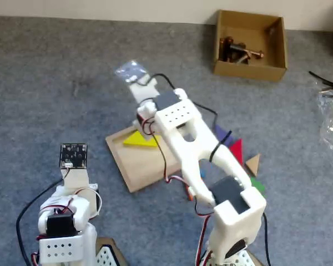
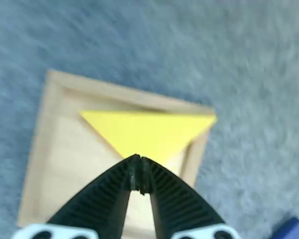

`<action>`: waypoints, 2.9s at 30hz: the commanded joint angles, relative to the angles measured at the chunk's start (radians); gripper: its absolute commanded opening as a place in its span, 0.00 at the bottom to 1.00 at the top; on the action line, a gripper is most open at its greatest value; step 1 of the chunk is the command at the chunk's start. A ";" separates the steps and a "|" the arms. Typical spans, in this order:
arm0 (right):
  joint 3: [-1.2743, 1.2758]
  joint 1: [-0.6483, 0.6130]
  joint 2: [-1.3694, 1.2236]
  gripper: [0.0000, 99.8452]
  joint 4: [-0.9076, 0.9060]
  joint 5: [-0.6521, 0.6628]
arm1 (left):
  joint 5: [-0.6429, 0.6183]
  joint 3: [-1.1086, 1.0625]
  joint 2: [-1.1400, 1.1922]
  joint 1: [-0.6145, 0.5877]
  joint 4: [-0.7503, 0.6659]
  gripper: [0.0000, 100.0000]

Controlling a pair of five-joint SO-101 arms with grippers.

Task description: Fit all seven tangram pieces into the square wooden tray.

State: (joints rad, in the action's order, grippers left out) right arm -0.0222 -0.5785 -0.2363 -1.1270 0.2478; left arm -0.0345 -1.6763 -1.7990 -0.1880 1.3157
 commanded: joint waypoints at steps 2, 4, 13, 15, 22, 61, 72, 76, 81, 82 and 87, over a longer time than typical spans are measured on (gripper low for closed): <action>0.001 0.058 0.001 0.01 -0.002 -0.008 | -0.003 -0.021 0.007 -0.008 0.008 0.00; 0.002 0.068 -0.018 0.01 -0.002 -0.008 | -0.003 -0.021 0.007 -0.008 0.008 0.00; -0.004 0.096 -0.140 0.01 -0.001 -0.008 | -0.003 -0.021 0.007 -0.008 0.008 0.00; -0.005 0.101 -0.157 0.01 0.001 -0.008 | -0.003 -0.021 0.007 -0.008 0.008 0.00; 0.001 0.079 -0.160 0.01 0.033 -0.008 | -0.003 -0.021 0.007 -0.008 0.008 0.00; 0.067 0.102 0.343 0.01 -0.208 -0.009 | -0.003 -0.021 0.007 -0.008 0.008 0.00; 0.217 0.240 0.496 0.01 -0.297 0.017 | -0.003 -0.021 0.007 -0.008 0.008 0.00; 0.259 0.285 0.529 0.01 -0.360 0.087 | -0.003 -0.021 0.007 -0.008 0.008 0.00; 0.357 0.343 0.539 0.01 -0.355 0.135 | -0.003 -0.021 0.007 -0.008 0.008 0.00; 0.380 0.344 0.538 0.01 -0.355 0.150 | -0.003 -0.021 0.007 -0.008 0.008 0.00; 0.493 0.346 0.539 0.01 -0.292 0.181 | -0.003 -0.021 0.007 -0.008 0.008 0.00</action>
State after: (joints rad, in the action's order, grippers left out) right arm 0.4473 -0.2486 0.2578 -1.4615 0.4089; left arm -0.0345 -1.6763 -1.7990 -0.1880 1.3157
